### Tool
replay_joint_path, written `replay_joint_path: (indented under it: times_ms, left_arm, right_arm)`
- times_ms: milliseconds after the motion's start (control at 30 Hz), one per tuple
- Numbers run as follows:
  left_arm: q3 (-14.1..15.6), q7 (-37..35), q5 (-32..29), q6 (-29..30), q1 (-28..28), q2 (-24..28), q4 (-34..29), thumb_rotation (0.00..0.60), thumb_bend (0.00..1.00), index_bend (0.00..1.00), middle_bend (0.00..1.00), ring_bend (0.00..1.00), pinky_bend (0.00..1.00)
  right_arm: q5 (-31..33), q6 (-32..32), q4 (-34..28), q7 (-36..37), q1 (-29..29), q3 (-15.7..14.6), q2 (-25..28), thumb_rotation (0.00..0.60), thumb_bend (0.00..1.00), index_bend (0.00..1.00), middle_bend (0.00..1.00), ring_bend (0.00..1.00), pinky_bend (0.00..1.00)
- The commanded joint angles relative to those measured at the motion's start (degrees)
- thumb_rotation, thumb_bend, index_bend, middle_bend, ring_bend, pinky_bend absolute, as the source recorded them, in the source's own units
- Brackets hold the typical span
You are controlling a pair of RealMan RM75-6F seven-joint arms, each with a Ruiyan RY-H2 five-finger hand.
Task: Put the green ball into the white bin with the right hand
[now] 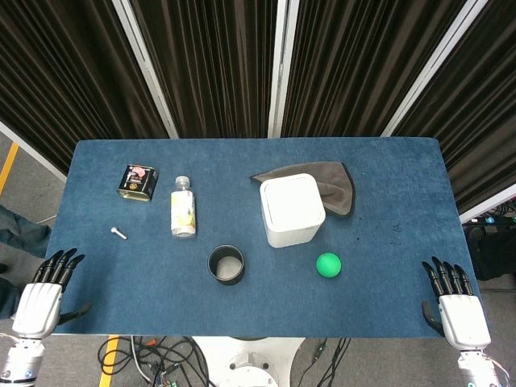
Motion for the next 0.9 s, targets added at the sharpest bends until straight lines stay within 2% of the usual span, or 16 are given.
replay_joint_path:
  times_ms: [33,267,500,667,900]
  left_arm:
    - [-0.16,-0.14,-0.07,0.07,-0.01,-0.29,0.44,0.600,0.06,0.13,0.06,0.03,0.15]
    - [-0.02,0.11,0.21,-0.43,-0.31,-0.51,0.81,0.600,0.06,0.13,0.06,0.03,0.15]
    - [-0.02,0.05,0.34,-0.89,-0.66,-0.10,0.56,0.600,0.06,0.13,0.06,0.03,0.15]
    - [0.24,0.13,0.52,-1.15,-0.72,-0.58,0.75,0.600,0.06,0.13,0.06,0.03,0.15]
    - [0.26,-0.34,0.46,-0.89,-0.56,-0.96,1.40,0.600,0.06,0.14,0.06,0.03,0.15]
  right_arm:
    - [-0.48,-0.24,-0.04,0.34,-0.14,0.37,-0.06,0.572,0.39,0.00,0.00,0.00,0.00]
    - [-1.86,-1.04,-1.76,0.23,0.23,1.51,0.89,0.572,0.38,0.00,0.00,0.00,0.00]
    - [-4.13,-3.15,-6.58,-3.30,3.80,4.74,3.49,0.572,0.38,0.00,0.00,0.00,0.00]
    - [-5.58,-9.42,-14.48,-8.10,10.63,9.18,5.94,0.574,0.38,0.00,0.02,0.00,0.00]
    - [3.02,-24.97,-24.73,-17.89,22.22,16.87,6.71,0.581,0.38,0.00,0.09,0.00,0.00]
